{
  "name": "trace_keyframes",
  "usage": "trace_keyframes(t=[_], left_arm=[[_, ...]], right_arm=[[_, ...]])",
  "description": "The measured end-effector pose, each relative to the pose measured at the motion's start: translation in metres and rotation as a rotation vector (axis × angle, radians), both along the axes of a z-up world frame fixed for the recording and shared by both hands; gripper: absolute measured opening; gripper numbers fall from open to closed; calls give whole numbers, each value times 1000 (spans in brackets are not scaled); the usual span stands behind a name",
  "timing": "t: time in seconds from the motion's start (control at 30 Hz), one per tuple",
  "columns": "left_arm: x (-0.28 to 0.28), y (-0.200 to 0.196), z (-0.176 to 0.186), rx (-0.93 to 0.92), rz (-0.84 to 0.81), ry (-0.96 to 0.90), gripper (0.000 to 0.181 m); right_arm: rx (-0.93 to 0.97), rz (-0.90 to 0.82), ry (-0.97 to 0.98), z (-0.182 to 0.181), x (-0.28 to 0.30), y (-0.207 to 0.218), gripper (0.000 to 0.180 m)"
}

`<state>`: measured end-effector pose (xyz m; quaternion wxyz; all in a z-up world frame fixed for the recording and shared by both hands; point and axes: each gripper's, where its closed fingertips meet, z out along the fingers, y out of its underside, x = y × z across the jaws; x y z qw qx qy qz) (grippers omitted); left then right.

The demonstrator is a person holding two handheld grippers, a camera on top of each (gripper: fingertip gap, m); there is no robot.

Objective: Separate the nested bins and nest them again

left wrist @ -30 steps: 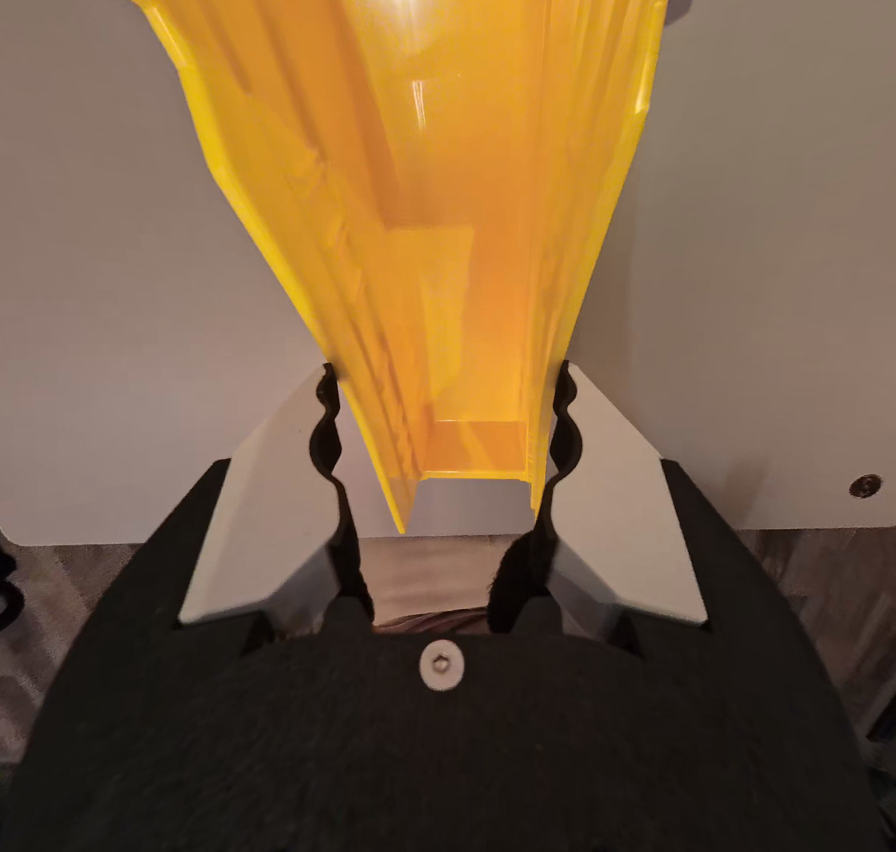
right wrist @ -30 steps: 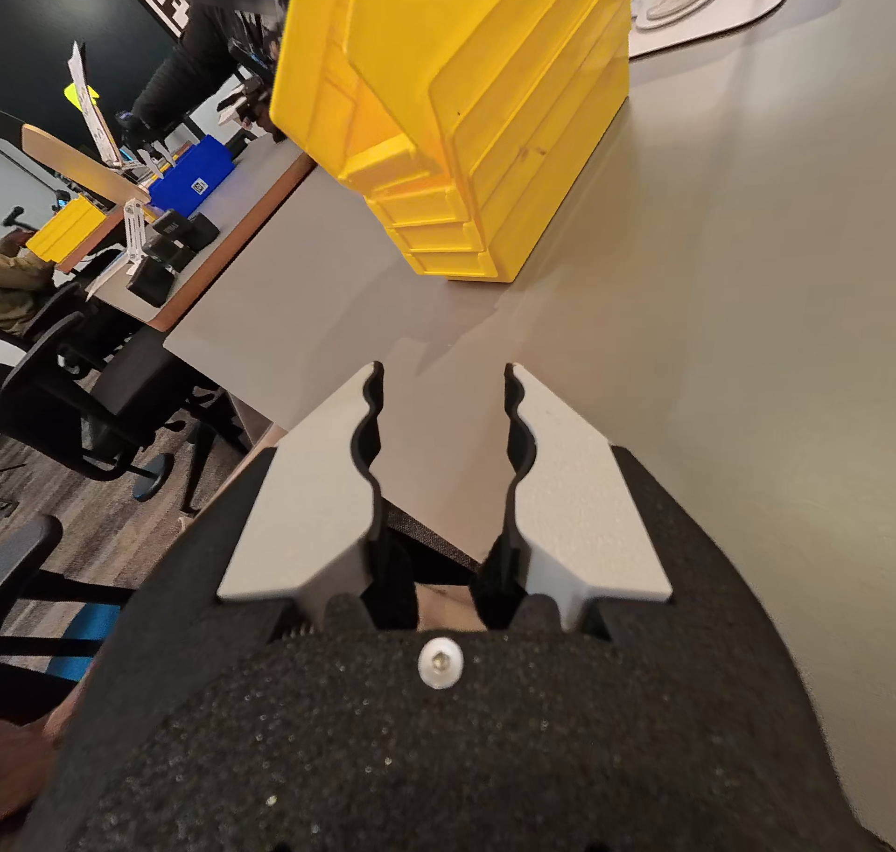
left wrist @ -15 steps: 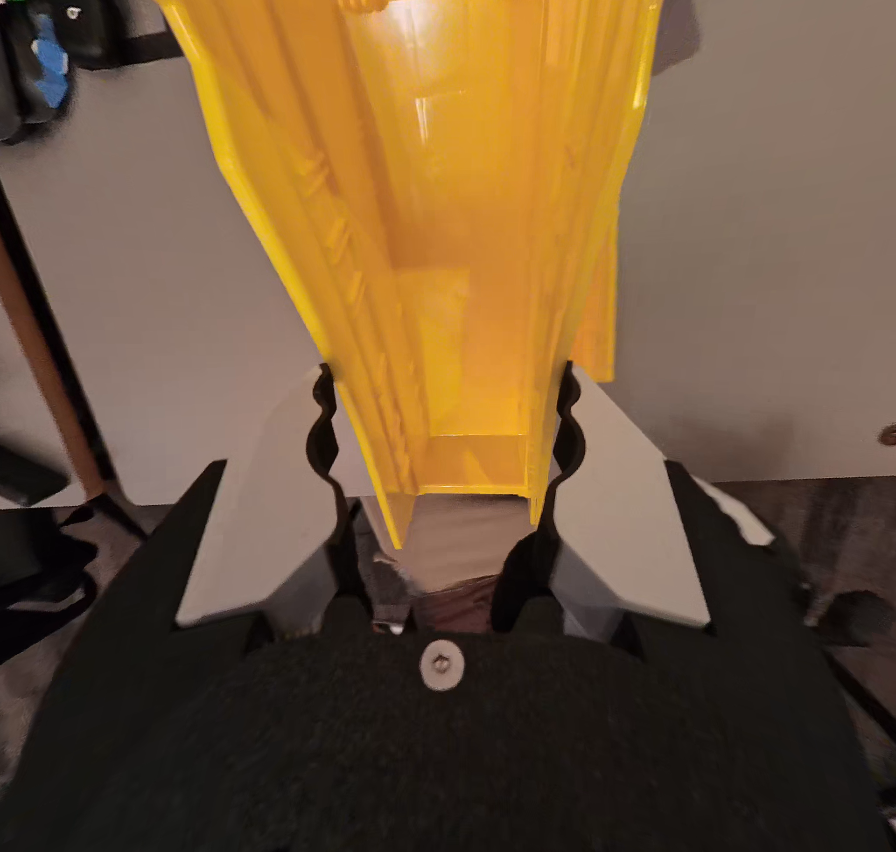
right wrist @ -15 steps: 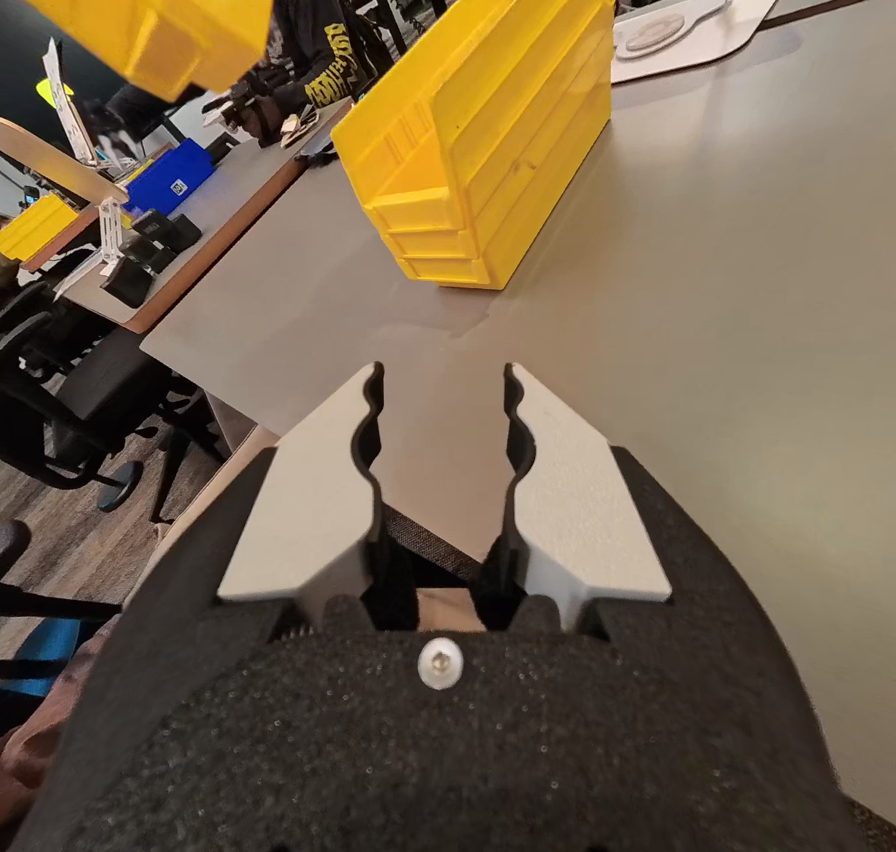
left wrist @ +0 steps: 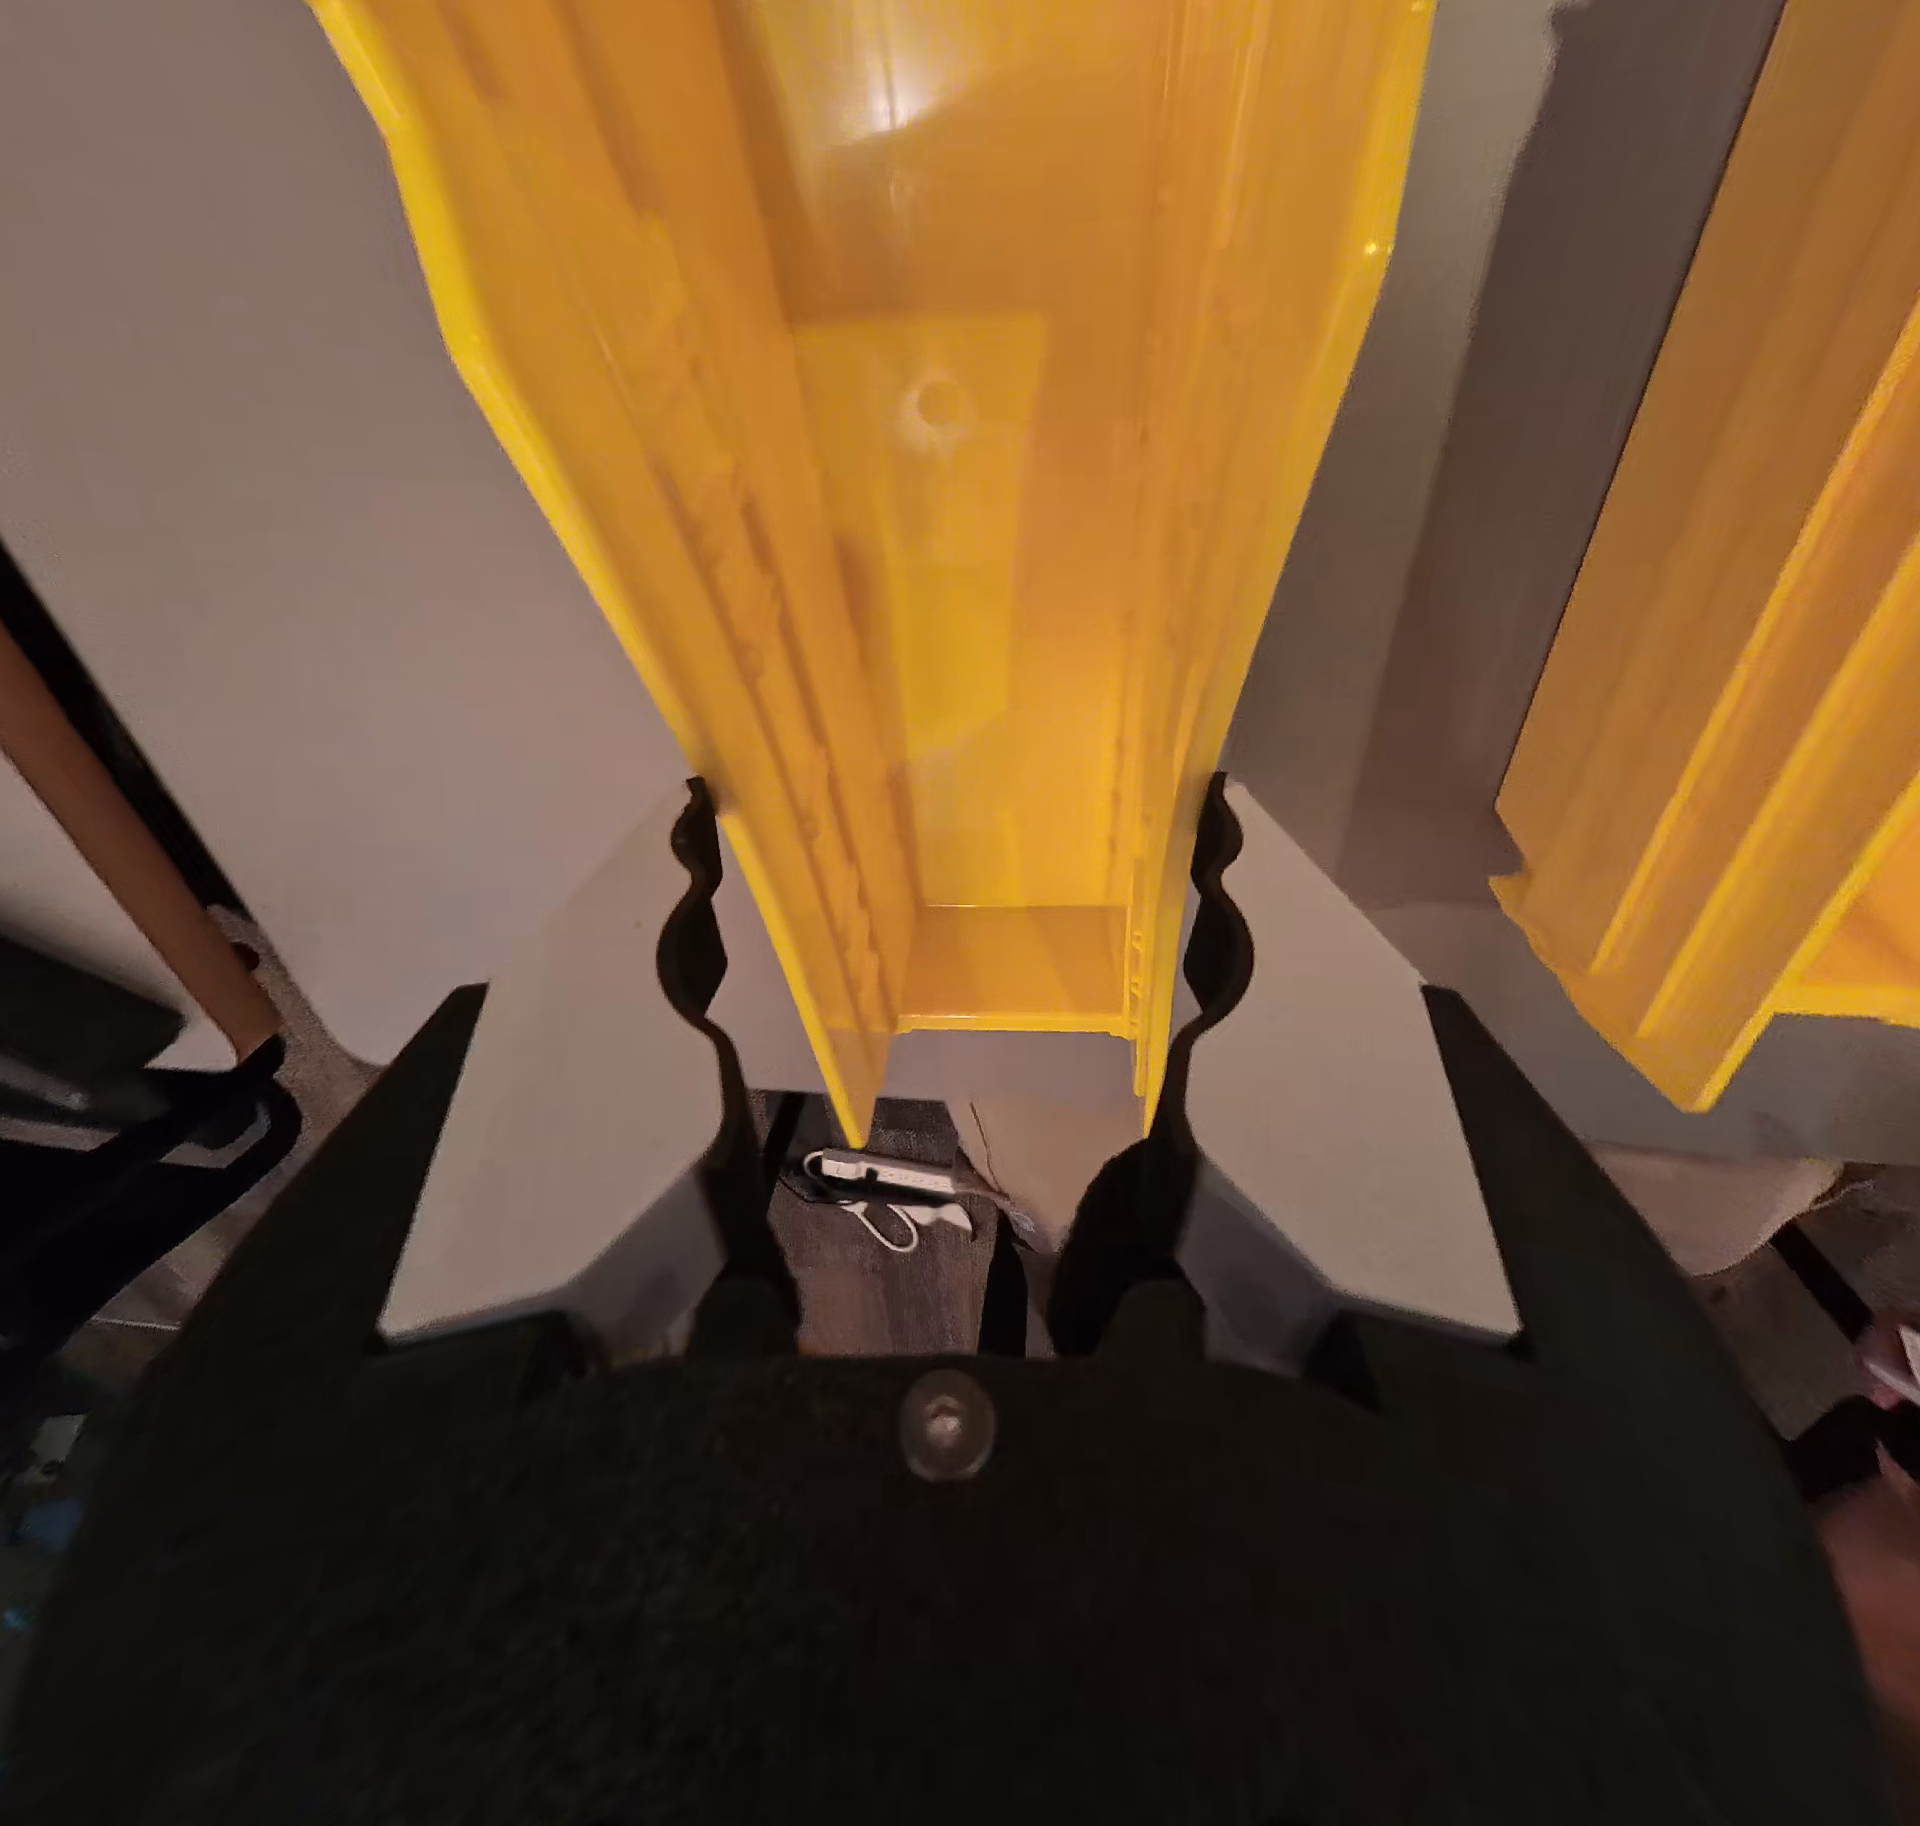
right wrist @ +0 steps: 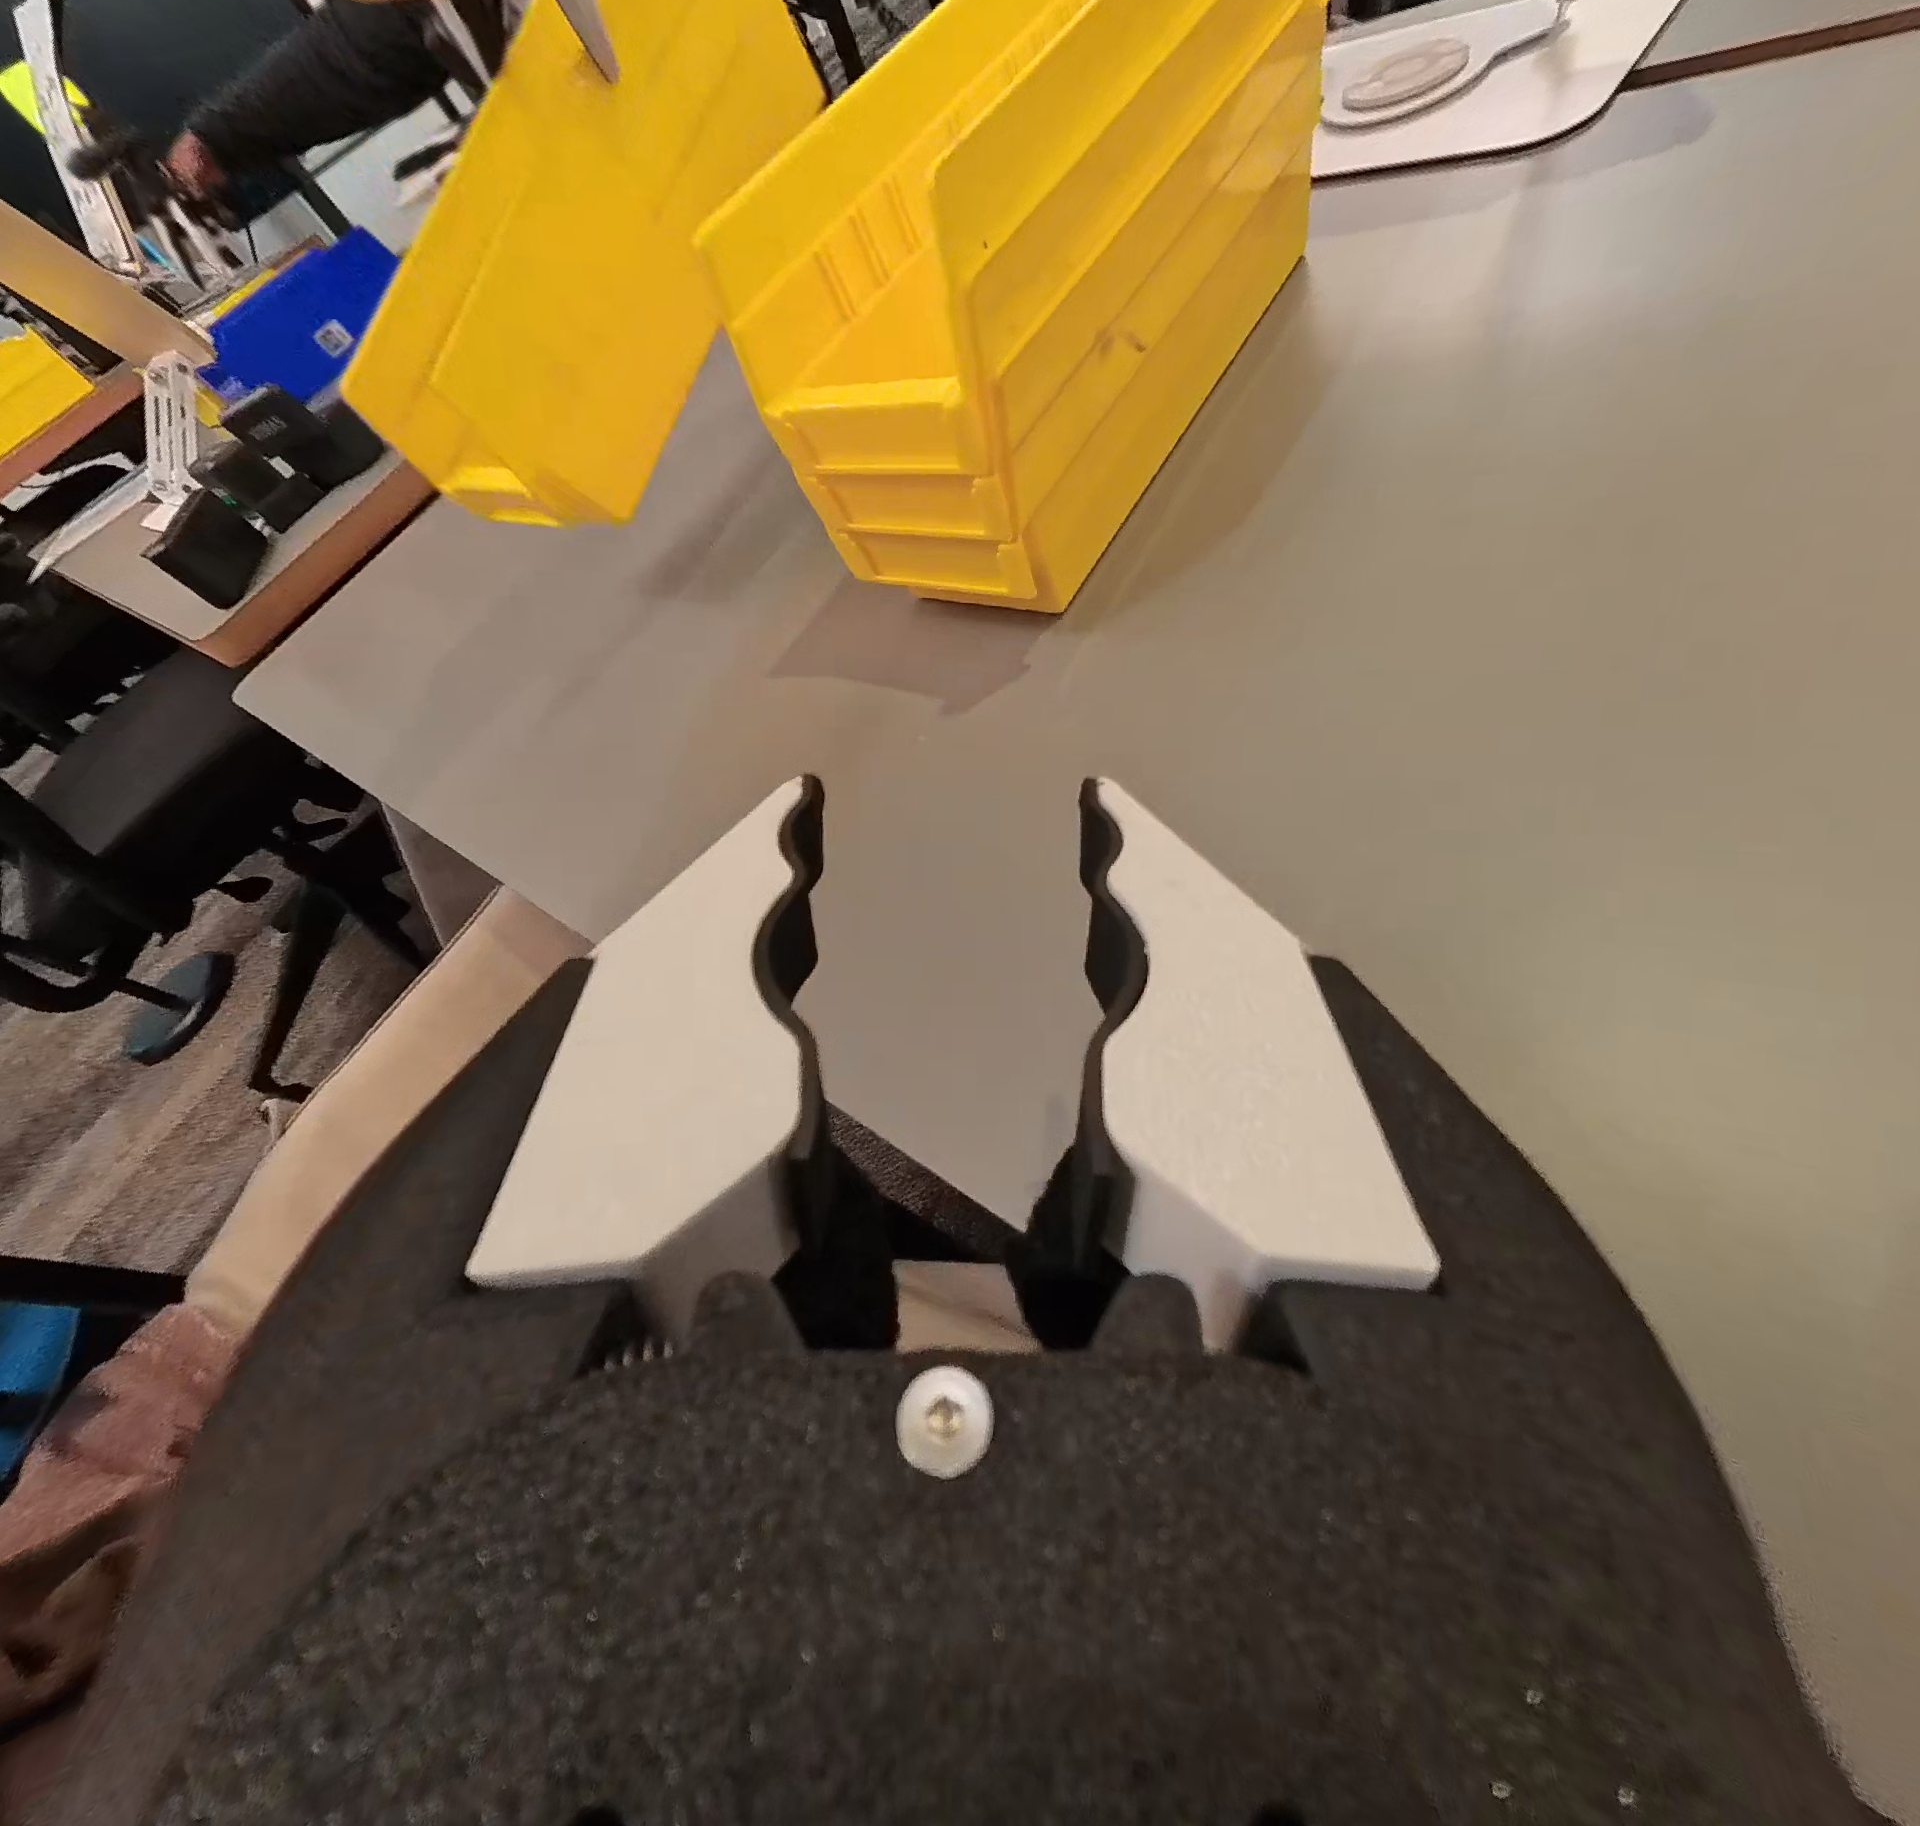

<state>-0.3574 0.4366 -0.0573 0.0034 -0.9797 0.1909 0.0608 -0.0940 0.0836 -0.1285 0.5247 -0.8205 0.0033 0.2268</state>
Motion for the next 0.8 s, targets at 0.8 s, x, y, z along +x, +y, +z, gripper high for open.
trace_keyframes(t=[0.8], left_arm=[[15, 67, -76, 78, -112, 130, 118]], right_arm=[[-63, 57, -109, -26, -16, 1, 55]])
